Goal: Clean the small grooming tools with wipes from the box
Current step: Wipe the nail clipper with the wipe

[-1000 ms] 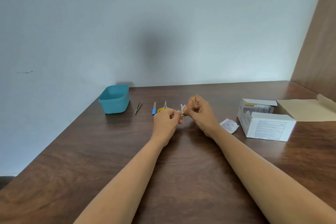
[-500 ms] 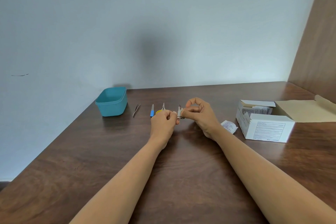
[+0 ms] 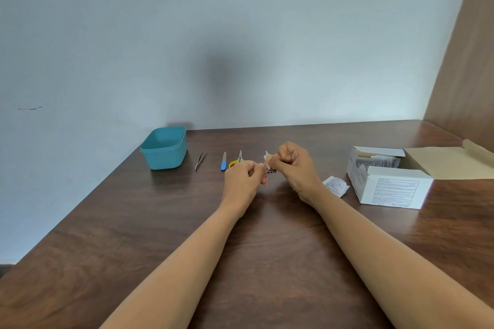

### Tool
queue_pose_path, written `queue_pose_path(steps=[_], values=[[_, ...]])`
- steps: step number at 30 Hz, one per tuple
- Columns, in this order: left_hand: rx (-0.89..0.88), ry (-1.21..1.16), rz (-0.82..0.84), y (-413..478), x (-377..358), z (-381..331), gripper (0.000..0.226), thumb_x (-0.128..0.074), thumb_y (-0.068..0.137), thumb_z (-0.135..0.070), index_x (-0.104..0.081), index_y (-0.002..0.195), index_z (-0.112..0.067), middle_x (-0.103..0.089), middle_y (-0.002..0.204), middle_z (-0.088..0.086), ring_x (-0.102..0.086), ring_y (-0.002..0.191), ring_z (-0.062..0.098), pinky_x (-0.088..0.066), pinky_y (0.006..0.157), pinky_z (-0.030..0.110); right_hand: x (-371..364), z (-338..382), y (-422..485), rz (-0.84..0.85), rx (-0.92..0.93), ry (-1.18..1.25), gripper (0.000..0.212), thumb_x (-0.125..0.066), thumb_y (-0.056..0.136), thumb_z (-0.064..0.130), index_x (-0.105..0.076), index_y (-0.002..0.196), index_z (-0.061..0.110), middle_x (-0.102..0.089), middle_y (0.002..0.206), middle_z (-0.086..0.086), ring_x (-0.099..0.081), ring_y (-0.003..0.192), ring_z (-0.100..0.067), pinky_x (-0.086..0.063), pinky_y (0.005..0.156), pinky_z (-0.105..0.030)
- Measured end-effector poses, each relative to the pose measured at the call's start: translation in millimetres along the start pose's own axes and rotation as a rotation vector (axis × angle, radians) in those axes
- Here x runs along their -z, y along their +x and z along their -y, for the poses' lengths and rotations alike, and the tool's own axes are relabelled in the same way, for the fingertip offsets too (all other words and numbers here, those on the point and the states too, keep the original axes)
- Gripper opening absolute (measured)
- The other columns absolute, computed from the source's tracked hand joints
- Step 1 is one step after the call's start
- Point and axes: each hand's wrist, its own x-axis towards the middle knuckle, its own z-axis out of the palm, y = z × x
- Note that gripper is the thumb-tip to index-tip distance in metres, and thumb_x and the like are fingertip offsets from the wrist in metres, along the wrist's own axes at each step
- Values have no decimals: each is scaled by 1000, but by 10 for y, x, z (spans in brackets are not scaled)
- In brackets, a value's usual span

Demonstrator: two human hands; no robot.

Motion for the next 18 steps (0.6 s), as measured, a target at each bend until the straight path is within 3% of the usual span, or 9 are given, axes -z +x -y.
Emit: queue_pose_path(steps=[3, 6, 14, 18], values=[[-5, 4, 8, 19, -8, 26, 38, -54, 92, -22, -65, 57, -15, -70, 70, 13, -63, 79, 30, -47, 76, 36, 24, 8, 9, 23, -8, 60, 36, -59, 81, -9, -34, 73, 16, -63, 66, -22, -58, 65, -21, -49, 74, -31], [-22, 19, 17, 15, -3, 19, 39, -54, 92, -19, -63, 54, -19, -70, 68, 11, -64, 79, 29, -47, 77, 34, 23, 48, -1, 20, -43, 133, 39, -56, 82, -17, -34, 78, 15, -72, 65, -5, -62, 60, -14, -51, 68, -20], [-72, 42, 44, -1, -2, -4, 38, -54, 94, -23, -64, 58, -20, -71, 66, 4, -64, 76, 21, -46, 76, 25, 32, 41, 22, -50, -72, 242, 50, -70, 75, -12, -30, 85, 17, -69, 60, -3, -61, 63, -15, -51, 78, -18], [-82, 50, 53, -13, 1, -11, 36, -54, 94, -22, -67, 61, -16, -70, 65, 3, -64, 73, 21, -46, 75, 24, 13, 63, 14, -63, -86, 224, 46, -72, 78, -3, -31, 82, 18, -68, 58, 0, -61, 73, -19, -48, 75, -12]])
